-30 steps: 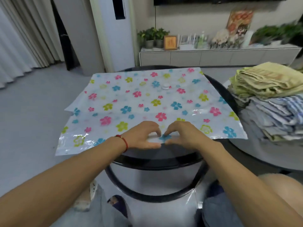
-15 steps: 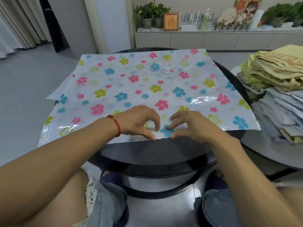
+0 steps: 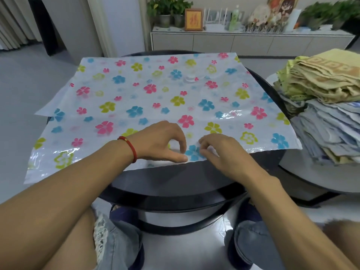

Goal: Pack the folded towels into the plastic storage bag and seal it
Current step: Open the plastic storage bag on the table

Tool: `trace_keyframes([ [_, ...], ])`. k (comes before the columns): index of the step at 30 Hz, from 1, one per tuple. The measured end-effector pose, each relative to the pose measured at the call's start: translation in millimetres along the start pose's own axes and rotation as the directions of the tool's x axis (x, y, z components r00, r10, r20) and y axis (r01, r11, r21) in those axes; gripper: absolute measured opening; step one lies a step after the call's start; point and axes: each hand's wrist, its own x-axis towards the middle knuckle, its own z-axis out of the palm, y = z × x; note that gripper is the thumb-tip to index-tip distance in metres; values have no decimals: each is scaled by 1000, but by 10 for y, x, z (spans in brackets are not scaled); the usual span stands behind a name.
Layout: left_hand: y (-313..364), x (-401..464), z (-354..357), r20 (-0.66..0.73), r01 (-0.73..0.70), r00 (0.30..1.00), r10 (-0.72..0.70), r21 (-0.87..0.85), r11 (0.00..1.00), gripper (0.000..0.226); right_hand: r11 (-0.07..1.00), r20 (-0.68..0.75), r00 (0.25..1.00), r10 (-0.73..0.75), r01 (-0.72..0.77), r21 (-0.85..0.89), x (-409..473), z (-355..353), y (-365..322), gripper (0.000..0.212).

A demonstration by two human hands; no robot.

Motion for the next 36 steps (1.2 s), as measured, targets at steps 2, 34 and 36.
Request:
trace_keyframes([
  [2, 38, 21, -27, 28, 6, 1000, -7, 37, 999, 28, 1000, 25, 1000, -5, 6, -30, -2, 1, -7, 14],
  [34, 353, 2, -190, -127, 172, 973, -193, -157, 973, 17, 410, 68, 845, 531, -326, 852, -170, 226, -526, 44],
  [36, 368, -17, -189, -126, 175, 970, -208, -236, 956, 14, 229, 131, 842, 523, -287, 930, -84, 254, -544, 37],
])
